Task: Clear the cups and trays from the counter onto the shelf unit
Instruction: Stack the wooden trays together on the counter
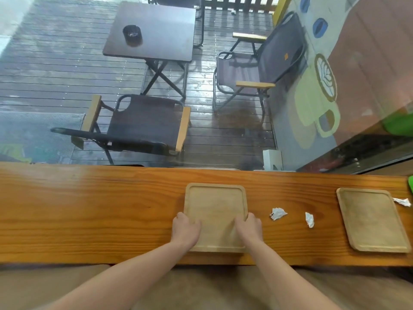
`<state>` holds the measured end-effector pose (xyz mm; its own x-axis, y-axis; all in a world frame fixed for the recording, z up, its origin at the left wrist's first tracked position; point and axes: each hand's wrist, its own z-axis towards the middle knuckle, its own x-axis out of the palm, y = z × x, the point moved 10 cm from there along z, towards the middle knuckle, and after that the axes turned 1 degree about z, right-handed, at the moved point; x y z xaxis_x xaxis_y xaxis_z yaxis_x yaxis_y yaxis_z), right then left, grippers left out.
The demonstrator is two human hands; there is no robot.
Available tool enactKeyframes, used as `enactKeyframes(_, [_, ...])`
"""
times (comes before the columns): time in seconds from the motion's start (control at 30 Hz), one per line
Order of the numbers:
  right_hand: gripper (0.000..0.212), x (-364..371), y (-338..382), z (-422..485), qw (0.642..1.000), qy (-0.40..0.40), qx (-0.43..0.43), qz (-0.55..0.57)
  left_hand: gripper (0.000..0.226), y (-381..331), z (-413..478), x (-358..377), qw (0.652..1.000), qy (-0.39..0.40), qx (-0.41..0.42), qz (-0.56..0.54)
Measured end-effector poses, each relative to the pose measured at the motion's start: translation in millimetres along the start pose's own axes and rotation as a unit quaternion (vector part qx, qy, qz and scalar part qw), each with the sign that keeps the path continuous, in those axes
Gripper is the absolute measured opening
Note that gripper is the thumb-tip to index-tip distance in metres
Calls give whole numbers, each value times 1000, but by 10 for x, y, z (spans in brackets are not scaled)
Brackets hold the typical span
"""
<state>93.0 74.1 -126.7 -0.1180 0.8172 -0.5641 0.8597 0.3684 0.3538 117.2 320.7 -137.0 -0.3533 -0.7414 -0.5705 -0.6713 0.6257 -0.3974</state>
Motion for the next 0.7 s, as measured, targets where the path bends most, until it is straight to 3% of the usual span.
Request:
enactKeyframes(0.2, [51, 32, 41, -72, 1000, -17, 6, -24, 52, -30, -19, -74, 996, -23, 4, 89])
enactKeyframes(0.43, [59, 22, 2, -54, 1000, -14, 7, -24, 53, -57, -50, 4, 997, -1, 11, 74])
enactKeyframes(0.6, [75, 66, -60, -60, 1000, 27, 6, 7, 39, -102, -55, -50, 996, 3, 32, 82])
enactKeyframes(0.7, [65, -1, -63, -68, 999, 52, 0, 12, 49, -195, -110, -154, 993, -25, 36, 109])
